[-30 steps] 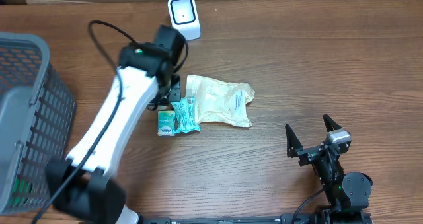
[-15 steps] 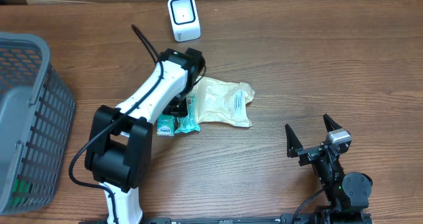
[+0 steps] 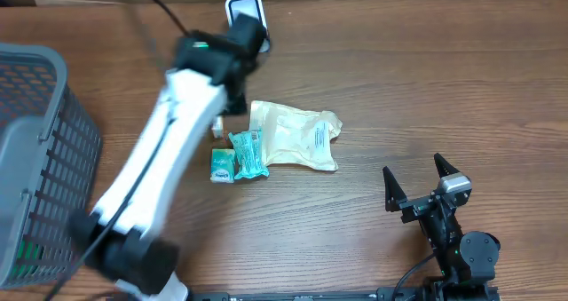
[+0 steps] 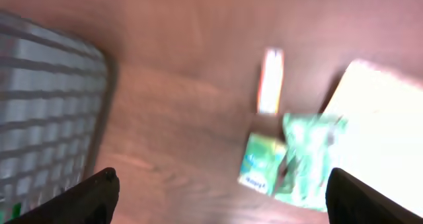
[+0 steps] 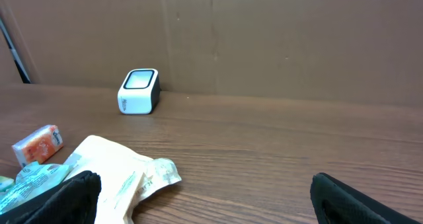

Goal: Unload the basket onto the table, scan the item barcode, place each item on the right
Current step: 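Carry the orange box out and set it above the green pack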

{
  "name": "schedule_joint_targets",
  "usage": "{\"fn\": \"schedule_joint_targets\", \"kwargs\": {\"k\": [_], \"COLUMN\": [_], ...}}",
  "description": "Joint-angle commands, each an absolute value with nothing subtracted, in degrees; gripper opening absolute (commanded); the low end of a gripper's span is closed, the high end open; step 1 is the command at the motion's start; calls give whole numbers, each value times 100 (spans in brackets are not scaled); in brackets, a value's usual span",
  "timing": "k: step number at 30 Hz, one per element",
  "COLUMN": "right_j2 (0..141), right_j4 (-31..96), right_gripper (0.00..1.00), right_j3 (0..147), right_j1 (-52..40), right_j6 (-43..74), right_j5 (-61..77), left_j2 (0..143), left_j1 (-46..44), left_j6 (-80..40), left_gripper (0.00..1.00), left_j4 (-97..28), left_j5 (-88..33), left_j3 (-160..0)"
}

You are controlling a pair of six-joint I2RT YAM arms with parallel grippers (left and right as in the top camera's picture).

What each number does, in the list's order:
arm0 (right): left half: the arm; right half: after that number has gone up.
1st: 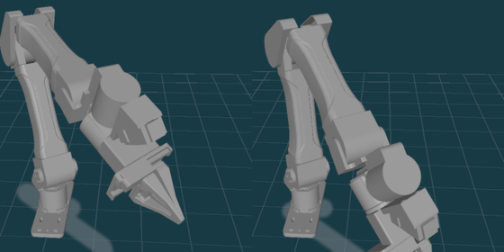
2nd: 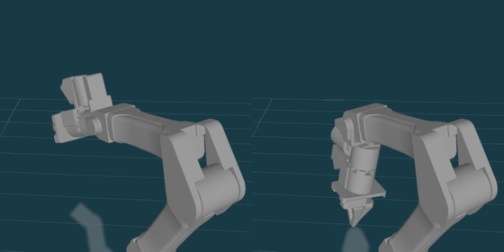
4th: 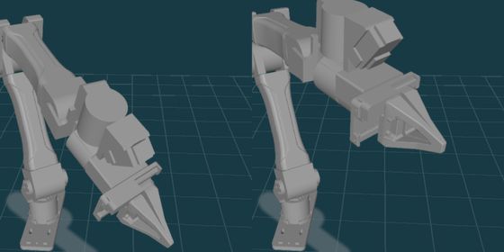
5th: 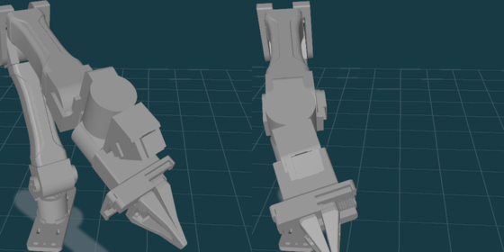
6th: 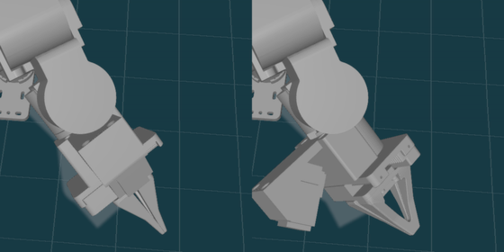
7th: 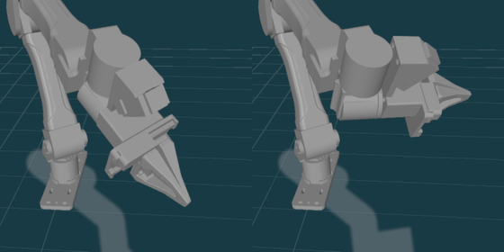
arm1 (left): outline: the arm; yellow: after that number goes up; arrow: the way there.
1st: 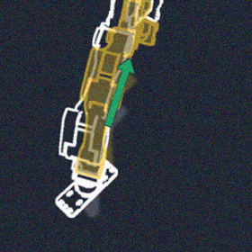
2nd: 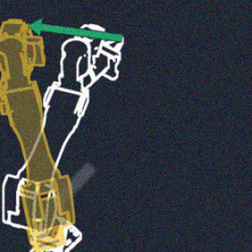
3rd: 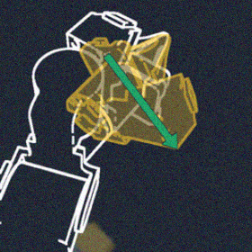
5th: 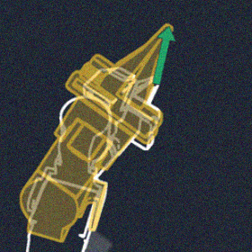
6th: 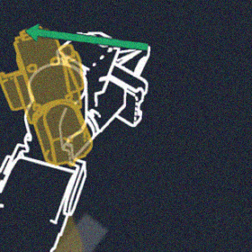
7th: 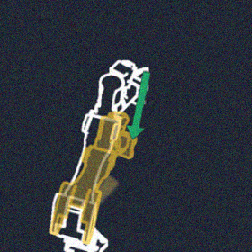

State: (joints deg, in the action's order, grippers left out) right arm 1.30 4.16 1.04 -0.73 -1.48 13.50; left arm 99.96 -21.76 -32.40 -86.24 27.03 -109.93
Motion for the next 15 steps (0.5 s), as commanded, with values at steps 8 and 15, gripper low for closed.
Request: {"fn": "schedule_joint_targets", "kwargs": {"k": [8, 15], "right_j2": [126, 126], "right_j4": [399, 399], "right_gripper": [100, 100], "right_j3": [64, 64], "right_j1": [-34, -36], "right_j6": [-128, -128], "right_j5": [1313, 1313], "left_j2": [7760, 7728], "left_j1": [716, 3522], "left_j6": [-3133, -3297], "left_gripper": [100, 100], "left_j4": [-8825, -8816], "left_j5": [2829, 2353], "left_j3": [-11535, -11463]}}
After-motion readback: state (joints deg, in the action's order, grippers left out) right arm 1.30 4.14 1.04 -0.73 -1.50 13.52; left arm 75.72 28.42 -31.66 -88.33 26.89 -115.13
